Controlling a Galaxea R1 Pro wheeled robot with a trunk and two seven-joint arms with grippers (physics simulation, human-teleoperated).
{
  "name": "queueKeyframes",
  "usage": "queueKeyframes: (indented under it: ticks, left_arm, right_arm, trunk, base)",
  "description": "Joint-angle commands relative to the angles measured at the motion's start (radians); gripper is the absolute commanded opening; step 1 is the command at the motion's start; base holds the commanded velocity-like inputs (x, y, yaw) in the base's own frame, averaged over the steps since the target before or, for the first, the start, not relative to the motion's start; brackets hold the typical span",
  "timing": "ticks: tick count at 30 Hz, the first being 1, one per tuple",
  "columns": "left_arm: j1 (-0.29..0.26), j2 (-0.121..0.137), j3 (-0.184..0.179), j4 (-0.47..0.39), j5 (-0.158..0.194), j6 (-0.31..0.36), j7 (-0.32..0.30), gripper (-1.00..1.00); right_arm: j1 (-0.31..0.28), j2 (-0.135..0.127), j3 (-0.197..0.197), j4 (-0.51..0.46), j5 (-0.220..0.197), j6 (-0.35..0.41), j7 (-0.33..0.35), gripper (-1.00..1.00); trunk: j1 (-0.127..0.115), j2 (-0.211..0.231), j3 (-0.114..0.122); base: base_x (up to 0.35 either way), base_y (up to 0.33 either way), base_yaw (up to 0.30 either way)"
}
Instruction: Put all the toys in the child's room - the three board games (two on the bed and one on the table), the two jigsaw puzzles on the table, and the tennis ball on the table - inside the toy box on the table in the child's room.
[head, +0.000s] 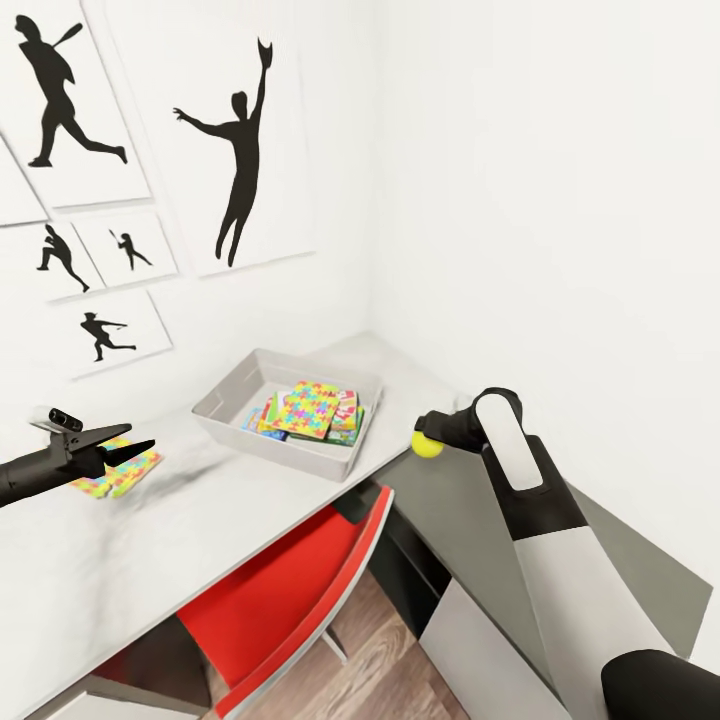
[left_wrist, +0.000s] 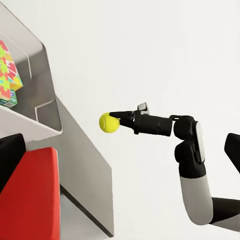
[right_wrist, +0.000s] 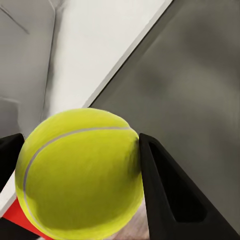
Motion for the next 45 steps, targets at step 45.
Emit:
queueKeyframes:
  ticks: [45]
  left_arm:
    - [-0.001,0.0,-0.001,0.0,0.0,0.01,-0.002,1.0]
  right_arm:
    - [-0.001,0.0,-0.001,0.004,-0.011,0.003,-0.012,-1.0]
  trunk:
    - [0.001,-0.002,0.048]
  base:
    - [0.078,0.055,0.051]
